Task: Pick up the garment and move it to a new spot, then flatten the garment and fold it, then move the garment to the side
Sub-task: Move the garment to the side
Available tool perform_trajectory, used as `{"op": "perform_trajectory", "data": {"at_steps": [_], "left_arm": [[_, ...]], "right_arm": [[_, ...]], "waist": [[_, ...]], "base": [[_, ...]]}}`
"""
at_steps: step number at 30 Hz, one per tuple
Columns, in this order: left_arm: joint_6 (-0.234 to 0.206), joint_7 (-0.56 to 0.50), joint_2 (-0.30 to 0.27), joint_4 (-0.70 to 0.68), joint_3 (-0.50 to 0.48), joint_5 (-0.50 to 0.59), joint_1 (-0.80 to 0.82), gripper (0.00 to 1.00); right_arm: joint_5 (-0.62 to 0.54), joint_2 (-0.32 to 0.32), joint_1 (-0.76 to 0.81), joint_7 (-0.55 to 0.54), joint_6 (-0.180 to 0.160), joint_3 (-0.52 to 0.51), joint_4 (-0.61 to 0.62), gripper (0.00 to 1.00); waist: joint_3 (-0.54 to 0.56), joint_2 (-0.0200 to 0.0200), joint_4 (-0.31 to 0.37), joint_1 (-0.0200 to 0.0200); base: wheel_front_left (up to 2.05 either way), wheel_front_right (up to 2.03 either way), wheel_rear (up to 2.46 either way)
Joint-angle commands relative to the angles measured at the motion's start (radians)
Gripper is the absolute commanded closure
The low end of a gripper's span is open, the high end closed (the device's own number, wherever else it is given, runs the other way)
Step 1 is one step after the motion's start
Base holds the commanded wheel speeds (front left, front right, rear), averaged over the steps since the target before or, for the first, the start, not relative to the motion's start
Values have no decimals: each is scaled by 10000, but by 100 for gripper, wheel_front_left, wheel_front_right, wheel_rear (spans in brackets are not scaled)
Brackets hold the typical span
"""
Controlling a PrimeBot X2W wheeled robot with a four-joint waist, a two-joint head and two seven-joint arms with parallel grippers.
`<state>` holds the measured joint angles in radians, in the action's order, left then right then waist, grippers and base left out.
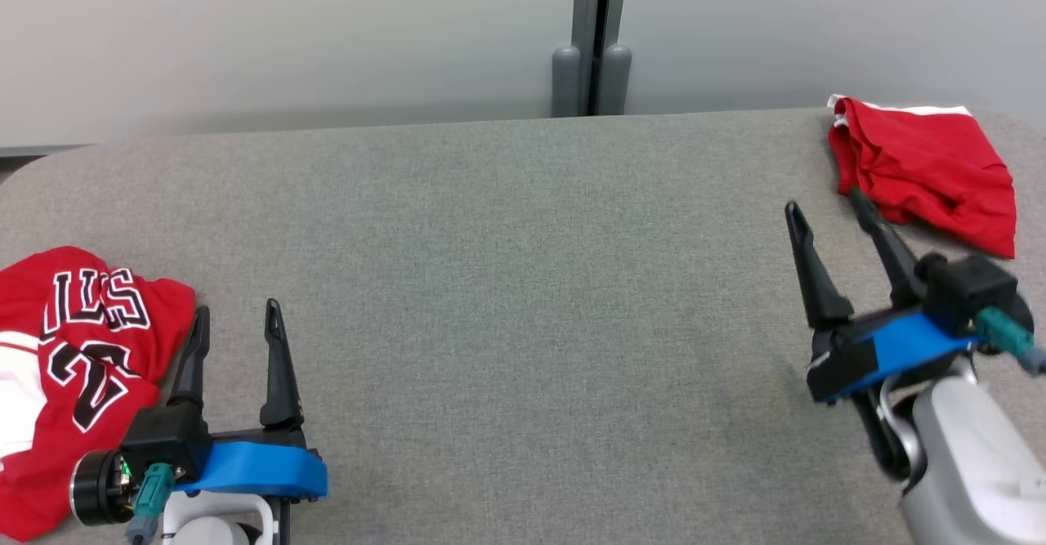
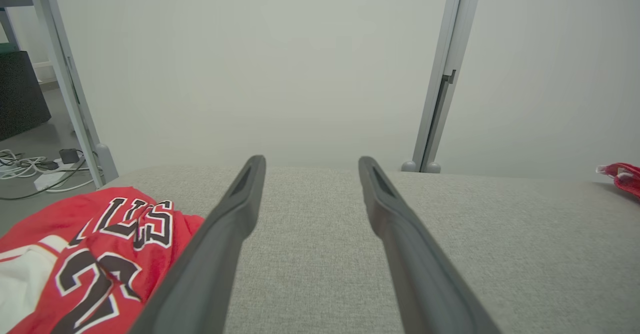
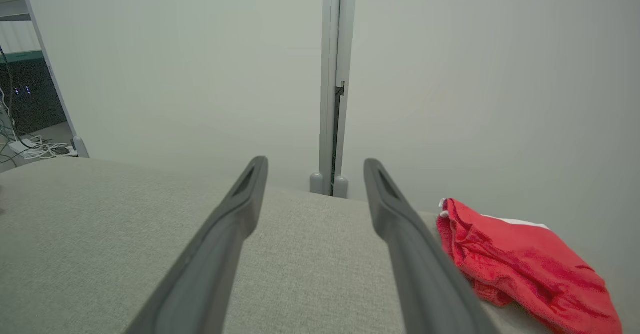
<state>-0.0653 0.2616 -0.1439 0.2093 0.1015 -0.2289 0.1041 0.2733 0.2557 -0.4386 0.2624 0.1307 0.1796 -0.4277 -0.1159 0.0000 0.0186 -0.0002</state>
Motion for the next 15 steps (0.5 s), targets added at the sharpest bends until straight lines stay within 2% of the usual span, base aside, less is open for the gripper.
{"op": "perform_trajectory", "data": {"at_steps": [1,9,15], "left_arm": [[-40,27,-30,-25,-19,-57,-110,0],[-77,-71,-69,-104,73,-111,-248,0],[-122,-114,-101,-156,161,-143,-327,0]], "right_arm": [[-128,-280,597,10,2,-248,327,0],[-699,-1121,2343,-413,2,-1214,1893,0],[-1039,-1512,3263,-805,2,-1876,2843,0]], "waist": [[128,0,56,2],[280,0,53,2],[322,0,-10,2]], "base": [[0,0,0],[0,0,0],[0,0,0]]}}
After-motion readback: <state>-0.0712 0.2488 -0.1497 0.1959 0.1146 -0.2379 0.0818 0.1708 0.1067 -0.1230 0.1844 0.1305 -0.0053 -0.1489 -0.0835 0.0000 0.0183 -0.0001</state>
